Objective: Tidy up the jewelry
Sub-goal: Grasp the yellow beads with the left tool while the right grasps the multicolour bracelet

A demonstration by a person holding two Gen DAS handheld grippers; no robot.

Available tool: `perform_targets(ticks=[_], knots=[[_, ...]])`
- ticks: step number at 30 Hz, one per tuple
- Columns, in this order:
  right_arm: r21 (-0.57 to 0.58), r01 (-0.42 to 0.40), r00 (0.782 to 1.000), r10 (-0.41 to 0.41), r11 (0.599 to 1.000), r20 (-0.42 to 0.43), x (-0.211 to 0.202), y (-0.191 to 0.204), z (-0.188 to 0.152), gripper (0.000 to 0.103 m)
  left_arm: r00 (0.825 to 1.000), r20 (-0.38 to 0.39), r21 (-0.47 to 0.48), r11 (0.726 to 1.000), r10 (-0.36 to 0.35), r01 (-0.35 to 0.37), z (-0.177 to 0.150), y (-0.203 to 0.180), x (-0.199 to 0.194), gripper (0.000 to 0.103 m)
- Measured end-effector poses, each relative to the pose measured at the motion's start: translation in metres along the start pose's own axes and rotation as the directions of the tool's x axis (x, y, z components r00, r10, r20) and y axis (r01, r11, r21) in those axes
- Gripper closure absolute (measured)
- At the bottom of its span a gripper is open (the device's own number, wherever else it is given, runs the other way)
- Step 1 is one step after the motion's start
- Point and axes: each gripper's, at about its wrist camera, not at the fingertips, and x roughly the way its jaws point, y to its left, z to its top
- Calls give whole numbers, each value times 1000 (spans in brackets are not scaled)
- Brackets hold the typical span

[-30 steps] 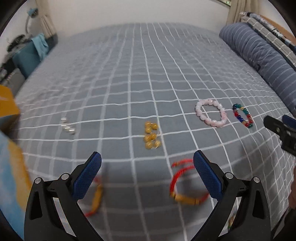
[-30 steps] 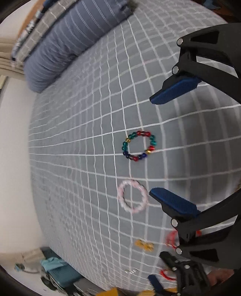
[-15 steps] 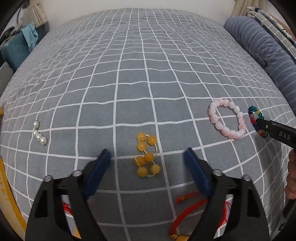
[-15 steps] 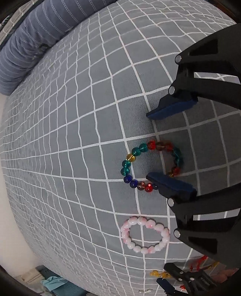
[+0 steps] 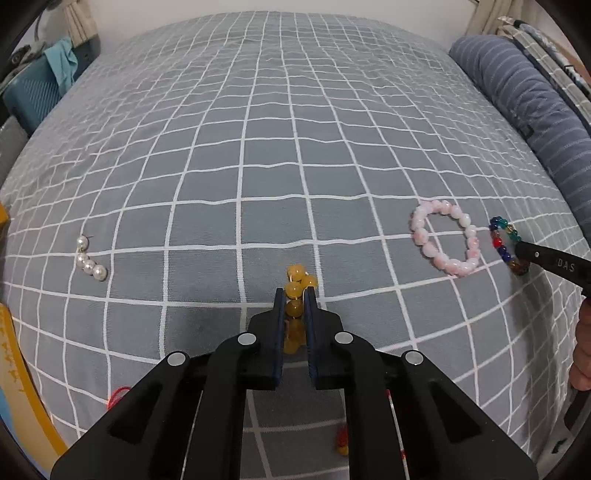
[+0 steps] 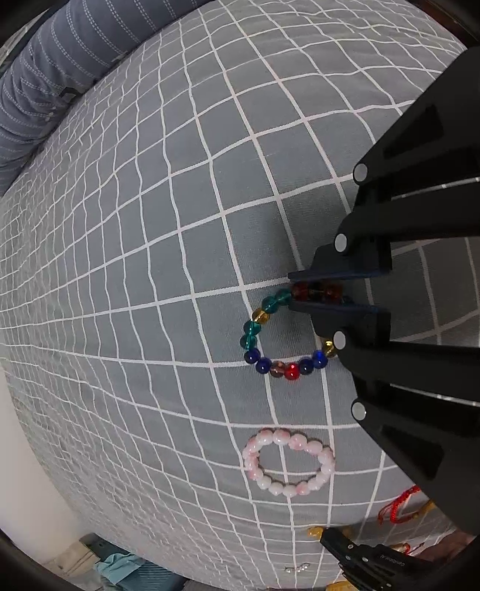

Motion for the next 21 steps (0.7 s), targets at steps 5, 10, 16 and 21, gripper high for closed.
perform_targets(ticks=[5,10,16,21], knots=[[-6,-9,1000,9,1000,29,-14,4,-5,94,1000,1,4,1000,-24,24,-1,-3,-9,94],[-21,-21,998,22,1000,60,-31,9,-9,94,1000,10,8,1000,-24,24,2,-4,-21,94],[-29,-43,995,45,999,84,-48,12,-12,94,999,19,7,1000,-31,31,5,-4,-33,94],[-40,-47,992,52,998,119,-64,14,-18,94,999,35,23,1000,-15,14,6,-8,-46,94]])
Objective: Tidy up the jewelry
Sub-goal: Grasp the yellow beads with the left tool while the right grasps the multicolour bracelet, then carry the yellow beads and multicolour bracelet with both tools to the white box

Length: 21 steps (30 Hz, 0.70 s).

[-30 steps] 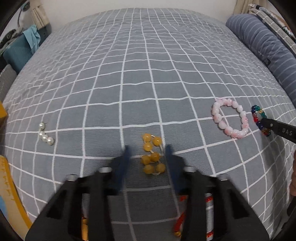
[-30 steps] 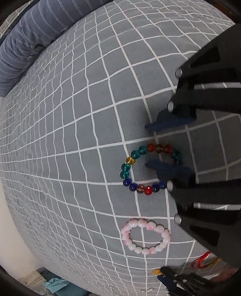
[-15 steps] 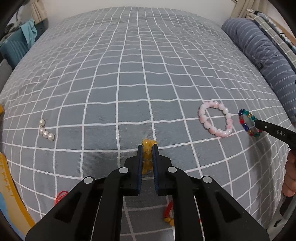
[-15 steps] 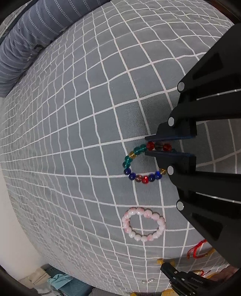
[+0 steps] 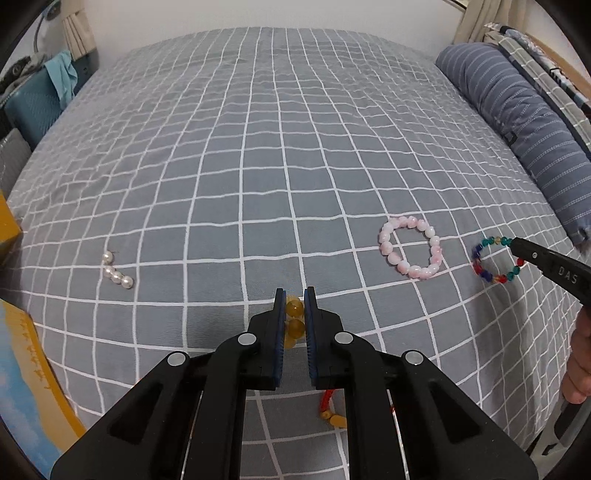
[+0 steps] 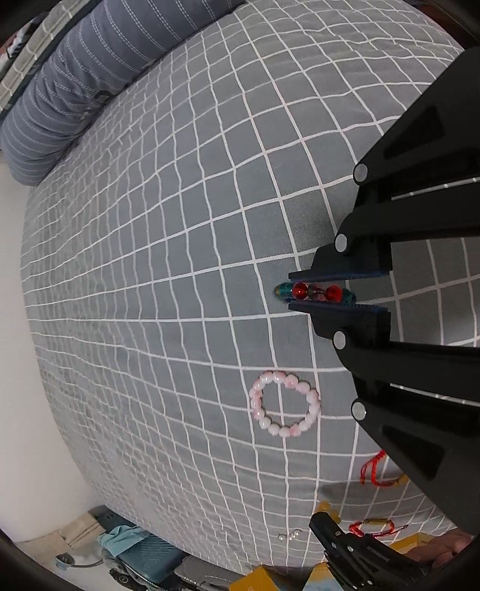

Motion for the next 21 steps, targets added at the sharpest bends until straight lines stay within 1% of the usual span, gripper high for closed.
perform_targets(ticks=[9,12,14,21], knots=[[-17,-28,997,29,999,71,-42,13,-14,94,1000,28,0,1000,2,-2,-1,-1,-24,94],[-35,-20,994,23,999,104,-57,19,-20,94,999,39,-3,1000,6,-6,-3,0,-33,94],[-45,-15,992,20,999,122,-65,23,-23,94,999,48,-7,1000,11,-11,-5,1,-41,94],[-73,-38,986,49,997,157,-90,37,-37,94,996,82,-7,1000,17,-16,-18,4,-70,94]])
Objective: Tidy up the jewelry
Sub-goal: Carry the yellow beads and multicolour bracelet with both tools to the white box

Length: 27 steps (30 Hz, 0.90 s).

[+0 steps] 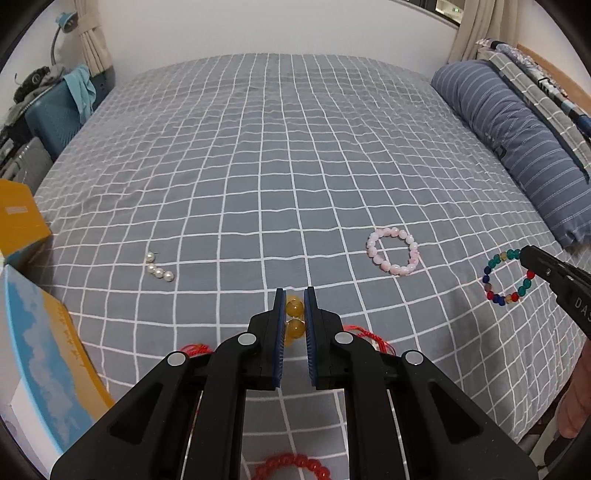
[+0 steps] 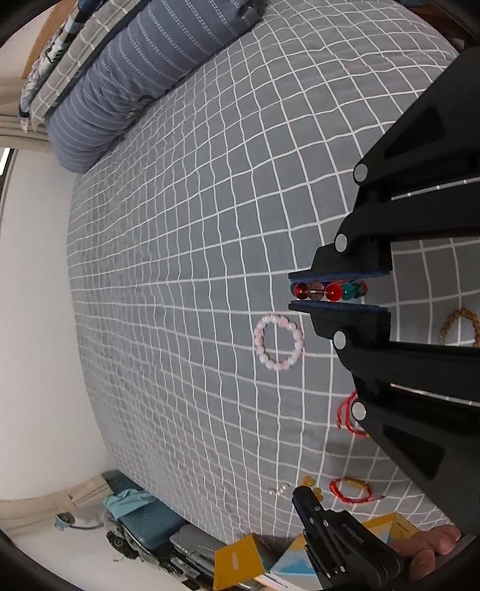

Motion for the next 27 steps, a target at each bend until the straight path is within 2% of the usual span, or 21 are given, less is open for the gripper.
perform_targets(ticks=[12,21,27], knots=[[-60,-63,997,65,996,30,-32,40,-5,94,999,25,-12,1000,23,-23,-9,13,-39,94],[-115,-107,993,112,988,42,-42,77,-4,94,995,56,-39,996,85,-83,-15,35,-69,94],[-150,-130,990,137,980,36,-42,105,-4,94,990,69,-121,986,122,-113,-20,67,-85,94]])
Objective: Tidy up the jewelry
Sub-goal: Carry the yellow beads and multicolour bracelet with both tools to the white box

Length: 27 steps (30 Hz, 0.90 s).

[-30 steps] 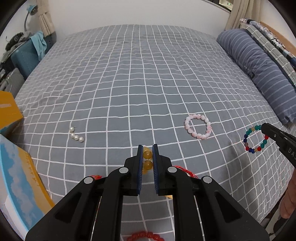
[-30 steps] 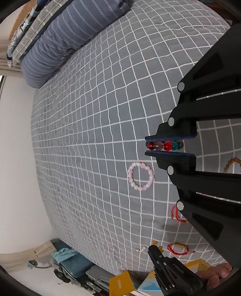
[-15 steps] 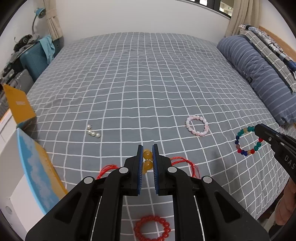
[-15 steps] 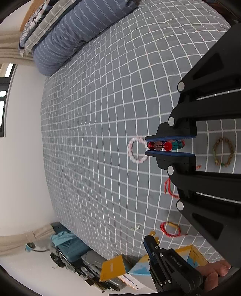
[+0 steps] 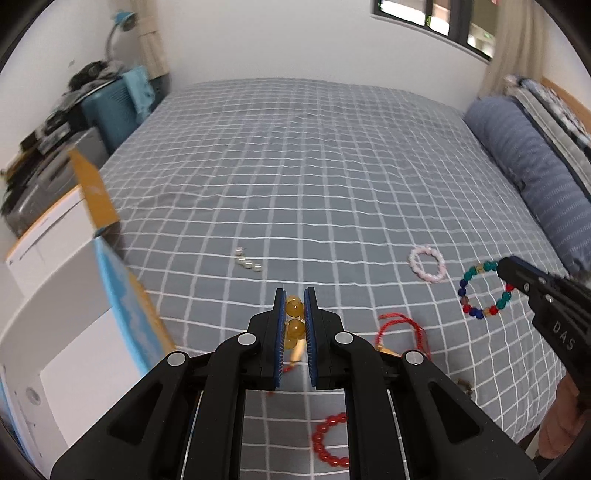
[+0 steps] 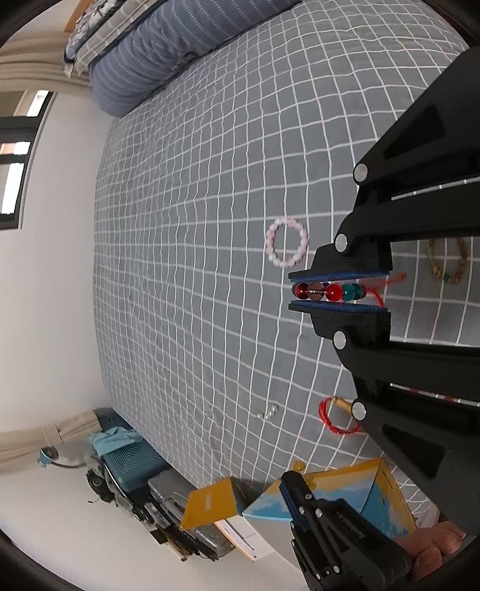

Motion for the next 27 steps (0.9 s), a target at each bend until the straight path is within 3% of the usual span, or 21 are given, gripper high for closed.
perform_targets(ticks=[13,27], knots=[[-123,-96,995,97,988,6,2,84,13,94,998,33,-177,983,60,-53,-19,89,-41,94],[-291,-225,972,234,930,-5,-2,211,12,94,976,5,-364,910,216,-199,-71,202,-82,94]])
